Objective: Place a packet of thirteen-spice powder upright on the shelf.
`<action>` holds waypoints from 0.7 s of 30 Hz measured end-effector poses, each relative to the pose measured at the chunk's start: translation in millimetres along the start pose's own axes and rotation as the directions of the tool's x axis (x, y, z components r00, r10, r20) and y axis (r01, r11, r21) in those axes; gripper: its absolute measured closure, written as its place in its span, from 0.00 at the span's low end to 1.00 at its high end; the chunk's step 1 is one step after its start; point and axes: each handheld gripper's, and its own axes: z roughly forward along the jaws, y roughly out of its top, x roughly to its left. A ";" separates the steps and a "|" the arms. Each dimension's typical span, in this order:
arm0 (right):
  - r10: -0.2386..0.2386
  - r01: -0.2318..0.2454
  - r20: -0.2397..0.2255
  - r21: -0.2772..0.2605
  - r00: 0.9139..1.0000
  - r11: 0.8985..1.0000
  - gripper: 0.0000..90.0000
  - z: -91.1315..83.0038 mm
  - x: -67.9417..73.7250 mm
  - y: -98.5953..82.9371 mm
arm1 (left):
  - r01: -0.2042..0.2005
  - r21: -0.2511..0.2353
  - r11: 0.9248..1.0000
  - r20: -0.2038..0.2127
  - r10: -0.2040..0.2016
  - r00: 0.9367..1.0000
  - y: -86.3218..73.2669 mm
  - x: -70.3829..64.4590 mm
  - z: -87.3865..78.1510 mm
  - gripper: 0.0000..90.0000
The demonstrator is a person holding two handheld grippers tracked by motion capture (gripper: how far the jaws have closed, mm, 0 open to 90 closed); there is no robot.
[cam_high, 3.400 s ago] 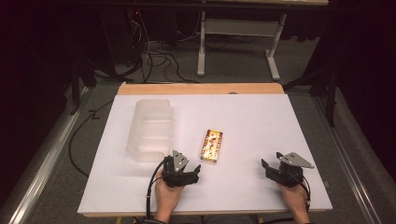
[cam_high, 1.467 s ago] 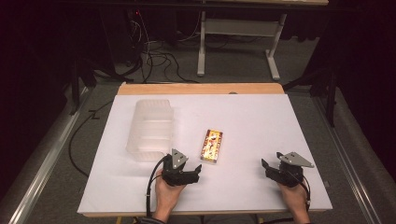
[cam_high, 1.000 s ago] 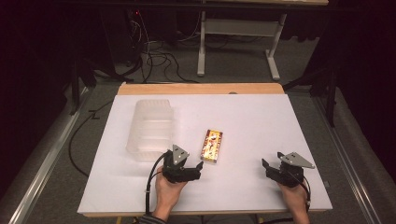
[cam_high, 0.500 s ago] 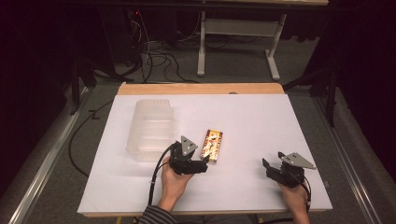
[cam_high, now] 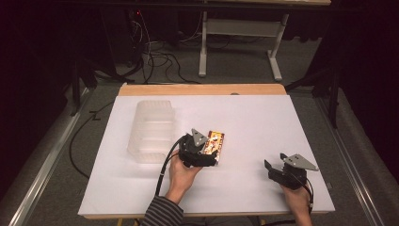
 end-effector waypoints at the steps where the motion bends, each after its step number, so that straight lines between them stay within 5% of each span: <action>1: 0.002 -0.002 0.000 0.000 1.000 1.000 0.35 -0.1 0.1 0.0 | 0.003 0.006 1.000 0.002 -0.003 1.000 1.5 -0.4 2.2 0.17; 21: -0.002 0.002 0.003 -0.004 1.000 1.000 0.35 -0.4 0.0 -0.1 | 0.014 0.095 0.995 -0.023 -0.012 1.000 27.1 -4.7 53.5 0.17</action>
